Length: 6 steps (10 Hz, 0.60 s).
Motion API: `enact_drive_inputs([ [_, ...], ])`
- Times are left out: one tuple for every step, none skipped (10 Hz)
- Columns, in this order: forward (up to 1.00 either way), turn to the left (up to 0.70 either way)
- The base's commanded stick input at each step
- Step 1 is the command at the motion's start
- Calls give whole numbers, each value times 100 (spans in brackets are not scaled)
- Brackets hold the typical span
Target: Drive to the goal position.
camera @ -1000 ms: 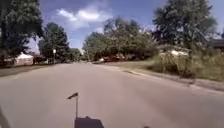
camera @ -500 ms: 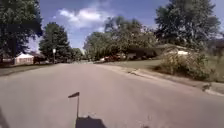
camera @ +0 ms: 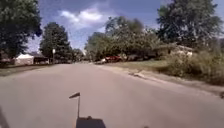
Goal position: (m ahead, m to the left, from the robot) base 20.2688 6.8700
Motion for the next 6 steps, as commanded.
enact_drive_inputs([
  [100, 2],
  [100, 3],
  [100, 3],
  [100, 3],
  [100, 3],
  [100, 2],
])
